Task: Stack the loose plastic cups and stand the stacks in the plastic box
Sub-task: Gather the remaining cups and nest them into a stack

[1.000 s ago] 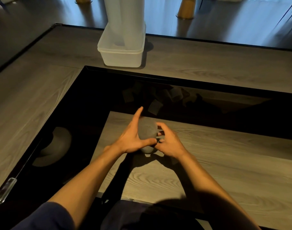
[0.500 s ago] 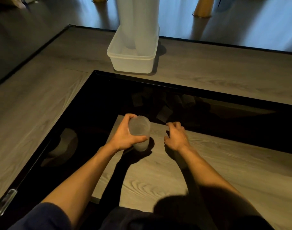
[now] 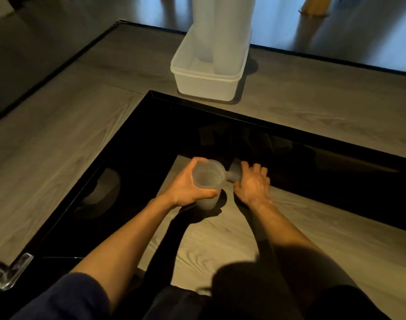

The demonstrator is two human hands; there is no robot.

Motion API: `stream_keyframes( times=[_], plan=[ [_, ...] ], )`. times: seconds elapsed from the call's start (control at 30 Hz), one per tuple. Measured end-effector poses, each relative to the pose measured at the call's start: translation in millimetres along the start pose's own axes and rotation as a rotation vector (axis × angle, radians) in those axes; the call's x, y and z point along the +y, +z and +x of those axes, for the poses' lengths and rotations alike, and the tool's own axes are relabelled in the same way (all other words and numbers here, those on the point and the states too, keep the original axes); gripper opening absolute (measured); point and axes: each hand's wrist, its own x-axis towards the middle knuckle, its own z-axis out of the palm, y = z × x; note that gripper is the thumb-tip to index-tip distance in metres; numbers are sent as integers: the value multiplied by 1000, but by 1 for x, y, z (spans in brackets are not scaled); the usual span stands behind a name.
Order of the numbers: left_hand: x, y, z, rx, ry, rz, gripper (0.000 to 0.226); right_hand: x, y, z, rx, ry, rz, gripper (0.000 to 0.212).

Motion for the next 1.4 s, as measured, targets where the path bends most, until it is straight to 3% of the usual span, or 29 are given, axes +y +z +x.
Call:
stream_keyframes(
  times=[0.23,0.3,0.43,0.57,0.63,0.77,0.93,1.03,1.1,1.23,1.4],
  plan=[
    [-4,1,-2,-6,11,2,79,0,10,-6,-39,-87,139,55],
    [-6,0,-1,-16,19,9,80,0,10,-10,-46,-56,235,60],
    [-12,3,-2,6,45,26,82,-2,-5,-19,-14,23,731,87],
    [-13,8,-2,39,55,-5,82,-10,-35,-38,56,25,1174,65],
    [-14,9,-3,48,72,-10,82,-16,-50,-50,95,-6,1280,57],
    [-14,11,-8,57,88,-25,82,-25,-67,-73,160,-131,1397,62],
    [-17,8,-14,14,91,-123,93,-39,-63,-95,56,-411,1076,88],
    [-16,5,-14,-38,114,-120,93,-44,-59,-94,171,-541,800,76],
    [-14,5,-17,-45,116,-116,89,-44,-57,-94,192,-555,724,69],
    [-18,8,-17,-38,131,-104,97,-44,-59,-90,111,-504,590,74],
    [-22,10,-17,-3,148,-78,90,-33,-55,-85,-181,-556,362,83]
  ],
)
